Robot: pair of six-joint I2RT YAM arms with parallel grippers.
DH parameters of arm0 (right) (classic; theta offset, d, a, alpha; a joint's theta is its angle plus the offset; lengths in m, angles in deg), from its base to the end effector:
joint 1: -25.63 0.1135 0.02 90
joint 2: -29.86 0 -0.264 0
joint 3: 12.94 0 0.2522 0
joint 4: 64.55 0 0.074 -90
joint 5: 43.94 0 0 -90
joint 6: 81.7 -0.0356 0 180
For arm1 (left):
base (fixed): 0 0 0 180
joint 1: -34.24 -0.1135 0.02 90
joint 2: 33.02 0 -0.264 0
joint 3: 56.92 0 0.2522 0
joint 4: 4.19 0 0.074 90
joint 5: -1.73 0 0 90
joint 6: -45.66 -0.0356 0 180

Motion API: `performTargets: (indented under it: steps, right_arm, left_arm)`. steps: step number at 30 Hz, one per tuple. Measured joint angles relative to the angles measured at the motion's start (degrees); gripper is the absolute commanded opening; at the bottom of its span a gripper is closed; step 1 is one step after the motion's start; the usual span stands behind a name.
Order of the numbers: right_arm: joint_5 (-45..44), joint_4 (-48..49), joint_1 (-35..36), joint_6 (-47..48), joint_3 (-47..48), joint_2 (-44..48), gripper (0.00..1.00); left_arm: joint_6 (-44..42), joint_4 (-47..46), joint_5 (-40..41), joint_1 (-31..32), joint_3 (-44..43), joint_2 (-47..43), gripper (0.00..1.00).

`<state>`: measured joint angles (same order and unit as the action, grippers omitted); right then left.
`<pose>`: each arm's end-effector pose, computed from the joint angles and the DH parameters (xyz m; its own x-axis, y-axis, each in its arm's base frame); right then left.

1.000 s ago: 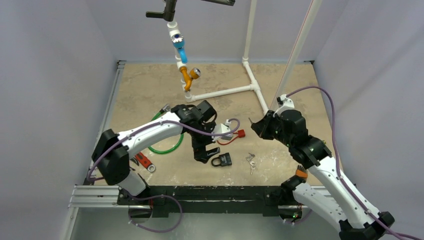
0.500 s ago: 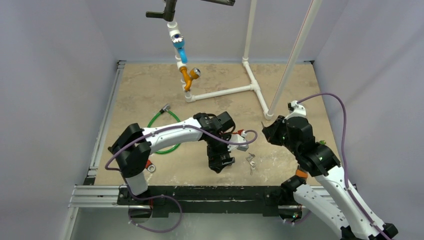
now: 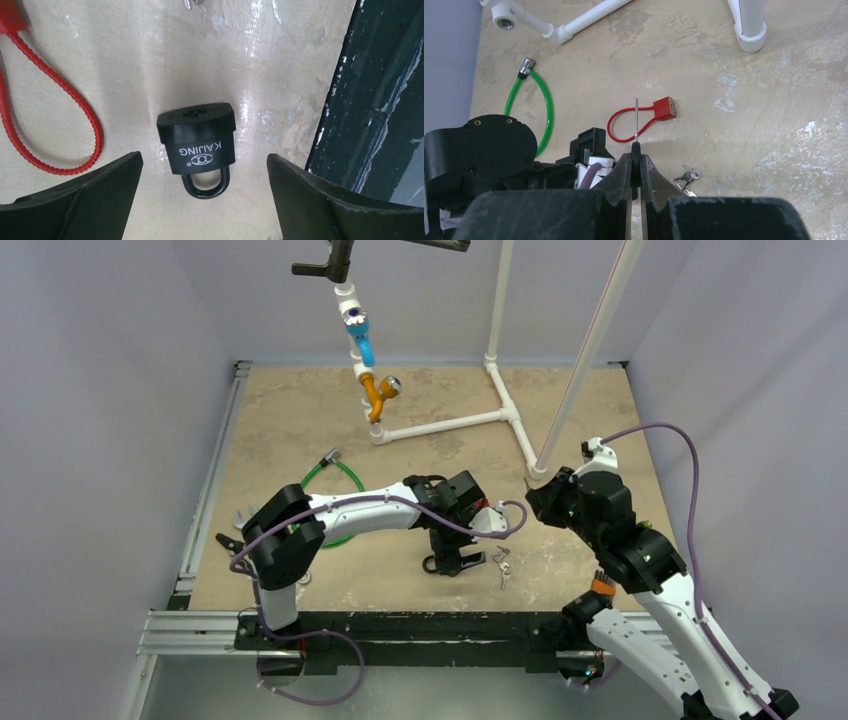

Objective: Unlock with the key
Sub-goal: Pick up the lock from the center of the board.

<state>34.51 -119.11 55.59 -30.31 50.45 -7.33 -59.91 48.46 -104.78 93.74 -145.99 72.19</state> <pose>0.1177 0.0596 0.3327 -0.5316 0.3992 -0.7470 -0.0062 0.8801 0.4748 0.1794 -0.3245 0.1973 -0.2200 0.8806 -0.4196 0.9731 0.1678 -0.1581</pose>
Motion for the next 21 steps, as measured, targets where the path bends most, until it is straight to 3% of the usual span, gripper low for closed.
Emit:
performTargets:
  steps: [17, 21]
  right_arm:
    - [0.1, 0.1, 0.0, 0.3, 2.2, -1.4, 0.0]
    - [0.1, 0.1, 0.0, 0.3, 2.2, -1.4, 0.0]
  left_arm:
    - [0.5, -5.2, 12.6, 4.4, 1.5, 2.3, 0.95]
    - [1.3, -5.7, 14.4, 4.4, 2.3, 2.8, 0.87]
